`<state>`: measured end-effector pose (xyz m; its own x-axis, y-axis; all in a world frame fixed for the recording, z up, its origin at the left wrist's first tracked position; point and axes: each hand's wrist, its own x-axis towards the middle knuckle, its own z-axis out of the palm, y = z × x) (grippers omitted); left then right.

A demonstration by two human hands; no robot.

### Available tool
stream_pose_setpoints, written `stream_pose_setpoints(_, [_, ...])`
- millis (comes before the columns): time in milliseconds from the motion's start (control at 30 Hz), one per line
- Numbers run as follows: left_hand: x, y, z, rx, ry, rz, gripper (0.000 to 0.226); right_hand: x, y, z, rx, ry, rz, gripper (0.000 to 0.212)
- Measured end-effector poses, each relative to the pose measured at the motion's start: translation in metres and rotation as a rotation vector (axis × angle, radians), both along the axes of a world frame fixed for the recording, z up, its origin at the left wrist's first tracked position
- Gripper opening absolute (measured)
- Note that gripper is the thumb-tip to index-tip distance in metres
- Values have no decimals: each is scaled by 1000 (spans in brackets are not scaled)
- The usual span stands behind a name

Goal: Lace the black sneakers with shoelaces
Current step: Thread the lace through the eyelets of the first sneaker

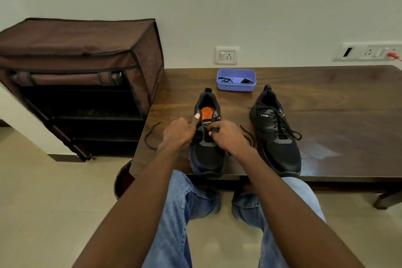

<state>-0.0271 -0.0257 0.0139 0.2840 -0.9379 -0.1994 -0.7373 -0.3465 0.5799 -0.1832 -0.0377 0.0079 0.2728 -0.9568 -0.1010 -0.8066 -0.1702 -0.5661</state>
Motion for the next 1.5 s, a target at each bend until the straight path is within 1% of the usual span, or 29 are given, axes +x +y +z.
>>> stream_pose_setpoints(67, [-1, -1, 1, 31, -64, 7, 72, 0, 0, 2, -4, -1, 5, 29])
stream_pose_setpoints(167, [-5, 0, 3, 22, 20, -14, 69, -1, 0, 0, 13, -3, 10, 28])
stream_pose_setpoints(267, [-4, 1, 3, 25, 141, -43, 56, 0, 4, -2, 4, 9, 24, 32])
stream_pose_setpoints(400, [-6, 0, 6, 11, 196, -101, 37, 4, 5, -2, -33, 38, 30, 31])
stream_pose_setpoints(433, [-7, 0, 7, 12, 205, -110, 33, 4, 5, -1, -28, 26, 19, 30])
stream_pose_setpoints(500, [-9, 2, 9, 29, 214, -116, 29, 0, 3, 2, -4, -63, -36, 32])
stream_pose_setpoints(600, [-6, 3, 10, 64, 309, -112, 30, -4, 2, 0, 39, -208, -105, 38])
stream_pose_setpoints(667, [-5, 3, 8, 69, 349, -103, 31, -3, 1, -5, 42, -247, -111, 39])
stream_pose_setpoints(733, [-5, 3, 6, 63, 356, -85, 31, 0, 1, -12, 64, -254, -60, 30])
stream_pose_setpoints(833, [-6, 2, 5, 76, 380, -71, 31, 4, 3, -23, 88, -183, 69, 22])
stream_pose_setpoints(933, [-6, 2, 5, 75, 347, -67, 30, 5, 3, -23, 58, -227, 26, 8])
stream_pose_setpoints(967, [-6, 1, 5, 69, 340, -66, 30, 5, 3, -21, 51, -244, 13, 9])
stream_pose_setpoints(1033, [-7, 1, 5, 54, 334, -69, 29, 6, 4, -22, 34, -251, -4, 23])
stream_pose_setpoints(1067, [-7, 2, 4, 49, 332, -69, 28, 7, 5, -23, 20, -240, -4, 25])
stream_pose_setpoints(1133, [-8, 2, 4, 37, 324, -69, 29, 10, 8, -25, -13, -206, -13, 18])
stream_pose_setpoints(1200, [-8, 3, 5, 30, 322, -74, 30, 12, 12, -29, -63, -236, -47, 15])
stream_pose_setpoints(1300, [-8, 3, 6, 40, 322, -67, 29, 12, 19, -30, -147, -380, -168, 18])
stream_pose_setpoints(1367, [-8, 2, 7, 31, 306, -60, 31, 11, 22, -30, -162, -452, -326, 15])
stream_pose_setpoints(1433, [-10, 1, 6, 26, 296, -73, 32, 10, 20, -32, -126, -552, -507, 17])
stream_pose_setpoints(1500, [-13, 1, 6, 45, 304, -88, 32, 11, 19, -30, -76, -623, -638, 16])
